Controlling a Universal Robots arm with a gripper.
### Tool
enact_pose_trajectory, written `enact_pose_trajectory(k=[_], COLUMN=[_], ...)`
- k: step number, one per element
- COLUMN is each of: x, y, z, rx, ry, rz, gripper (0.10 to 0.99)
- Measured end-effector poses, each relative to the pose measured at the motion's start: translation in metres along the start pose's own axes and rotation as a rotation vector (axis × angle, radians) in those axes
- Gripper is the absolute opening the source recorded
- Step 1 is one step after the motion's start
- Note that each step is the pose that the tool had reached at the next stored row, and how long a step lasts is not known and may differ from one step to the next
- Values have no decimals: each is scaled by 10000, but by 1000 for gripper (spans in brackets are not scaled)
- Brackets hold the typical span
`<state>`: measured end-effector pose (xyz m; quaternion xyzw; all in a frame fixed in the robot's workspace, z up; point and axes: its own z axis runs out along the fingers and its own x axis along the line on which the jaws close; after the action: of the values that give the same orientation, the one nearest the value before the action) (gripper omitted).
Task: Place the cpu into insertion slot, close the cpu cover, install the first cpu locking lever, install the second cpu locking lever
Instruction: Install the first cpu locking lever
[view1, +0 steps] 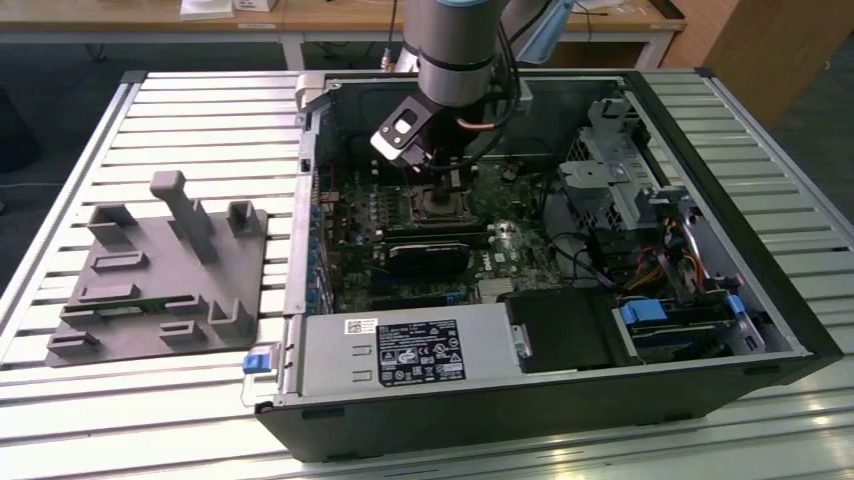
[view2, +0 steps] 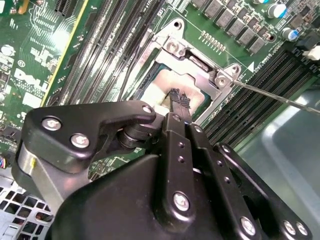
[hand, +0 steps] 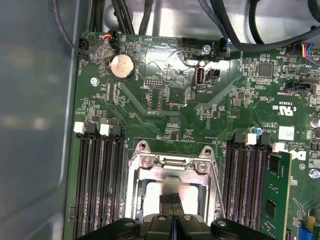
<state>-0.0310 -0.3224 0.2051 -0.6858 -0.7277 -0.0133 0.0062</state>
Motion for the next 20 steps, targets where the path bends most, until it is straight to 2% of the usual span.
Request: enact_pose_trajectory(k=[7, 20], x=[4, 14], y=[1, 5], z=[-143, -525], rx=[-1, -1], ry=[5, 5], rz=[1, 1], gripper=[106, 106])
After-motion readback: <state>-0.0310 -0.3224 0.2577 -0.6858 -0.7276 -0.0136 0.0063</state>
